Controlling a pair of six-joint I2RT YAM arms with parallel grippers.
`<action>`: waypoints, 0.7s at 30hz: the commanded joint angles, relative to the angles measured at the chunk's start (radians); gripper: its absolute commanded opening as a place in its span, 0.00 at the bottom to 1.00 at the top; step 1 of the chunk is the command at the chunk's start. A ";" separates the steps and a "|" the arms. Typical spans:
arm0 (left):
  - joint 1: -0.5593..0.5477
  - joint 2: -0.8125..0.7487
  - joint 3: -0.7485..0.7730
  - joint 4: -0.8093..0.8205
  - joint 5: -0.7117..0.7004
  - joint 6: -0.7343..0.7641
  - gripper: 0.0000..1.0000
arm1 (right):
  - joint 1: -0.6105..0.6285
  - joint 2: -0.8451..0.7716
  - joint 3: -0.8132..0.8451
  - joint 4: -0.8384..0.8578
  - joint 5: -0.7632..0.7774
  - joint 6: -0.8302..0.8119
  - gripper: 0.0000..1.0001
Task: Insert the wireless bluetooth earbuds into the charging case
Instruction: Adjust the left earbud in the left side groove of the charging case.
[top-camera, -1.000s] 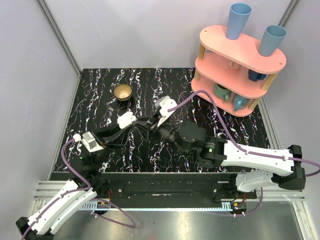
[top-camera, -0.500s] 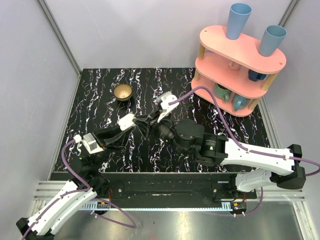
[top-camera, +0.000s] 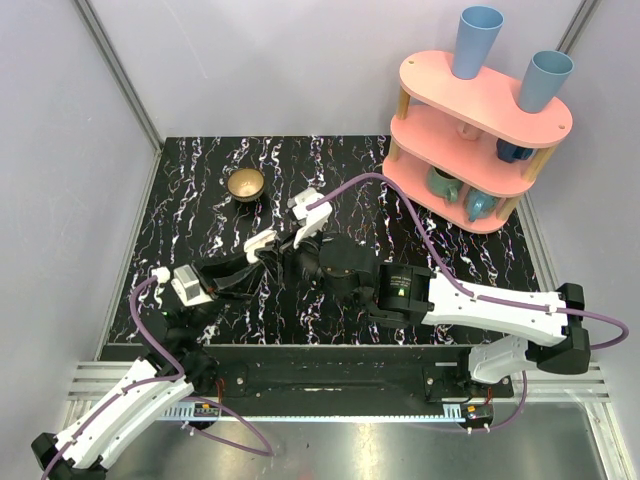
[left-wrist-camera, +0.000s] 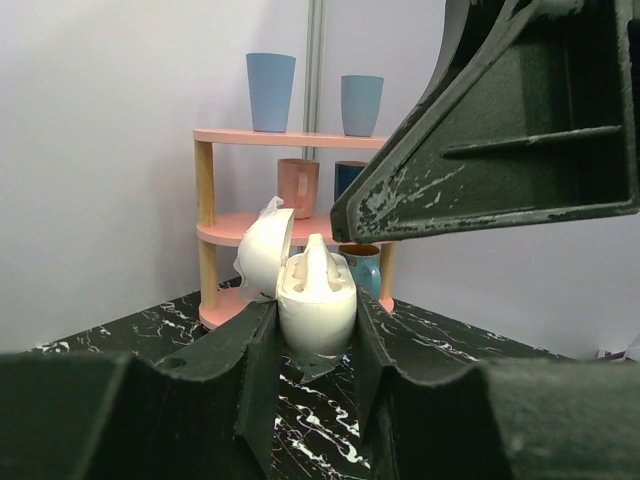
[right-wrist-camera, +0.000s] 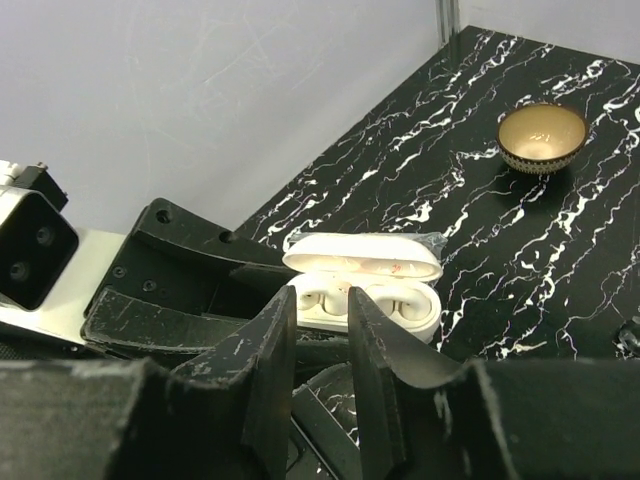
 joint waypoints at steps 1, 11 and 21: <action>0.003 0.008 0.046 0.047 0.029 0.009 0.00 | -0.014 0.012 0.038 -0.020 0.035 0.037 0.34; 0.004 0.005 0.035 0.045 0.031 -0.002 0.00 | -0.037 -0.005 0.015 -0.020 0.033 0.069 0.34; 0.004 0.018 0.037 0.059 0.042 -0.008 0.00 | -0.040 0.010 0.010 -0.020 0.049 0.058 0.34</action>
